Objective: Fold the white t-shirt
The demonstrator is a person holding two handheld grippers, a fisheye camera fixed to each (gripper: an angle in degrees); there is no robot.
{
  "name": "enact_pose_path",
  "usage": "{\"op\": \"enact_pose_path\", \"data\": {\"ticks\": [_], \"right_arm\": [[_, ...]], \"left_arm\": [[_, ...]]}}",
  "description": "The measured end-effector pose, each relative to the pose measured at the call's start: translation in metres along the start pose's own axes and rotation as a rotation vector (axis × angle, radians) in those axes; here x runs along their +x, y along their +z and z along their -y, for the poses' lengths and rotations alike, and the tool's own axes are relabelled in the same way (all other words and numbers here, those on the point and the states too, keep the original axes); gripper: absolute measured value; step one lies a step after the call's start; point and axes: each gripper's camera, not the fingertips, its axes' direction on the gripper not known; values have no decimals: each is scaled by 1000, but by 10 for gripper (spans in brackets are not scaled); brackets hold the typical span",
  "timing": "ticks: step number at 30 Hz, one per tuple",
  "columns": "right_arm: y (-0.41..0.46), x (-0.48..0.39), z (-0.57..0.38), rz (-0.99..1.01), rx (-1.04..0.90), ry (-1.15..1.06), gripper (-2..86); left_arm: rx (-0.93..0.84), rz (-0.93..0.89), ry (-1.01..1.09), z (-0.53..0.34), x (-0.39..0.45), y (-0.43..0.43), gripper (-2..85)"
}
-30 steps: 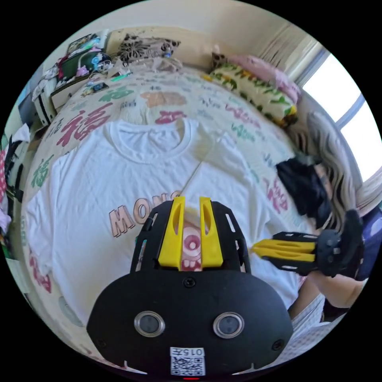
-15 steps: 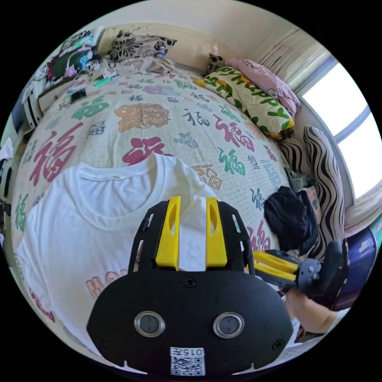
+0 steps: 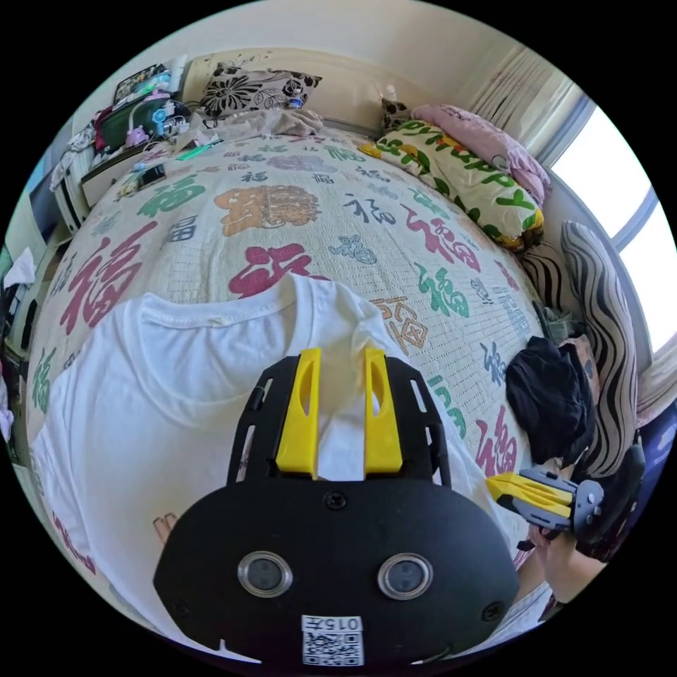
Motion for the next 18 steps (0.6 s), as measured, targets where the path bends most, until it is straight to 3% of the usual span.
{"op": "enact_pose_path", "data": {"ticks": [3, 7, 9, 12, 15, 18], "right_arm": [[6, -35, 8, 55, -27, -94, 22], [25, -67, 16, -58, -88, -96, 44], [34, -78, 18, 28, -125, -101, 26], [55, -99, 20, -28, -230, -164, 13], [60, -117, 30, -75, -269, -202, 21], [44, -142, 53, 14, -224, -205, 61]], "left_arm": [[7, -46, -7, -41, -24, -32, 81], [-9, -92, -54, -85, -57, -54, 79], [-62, -124, -45, -99, -63, -53, 78], [-106, -67, -18, -122, -74, -54, 75], [-87, -105, -58, -142, -96, -74, 74], [40, -186, -139, -175, -133, -122, 84]]}}
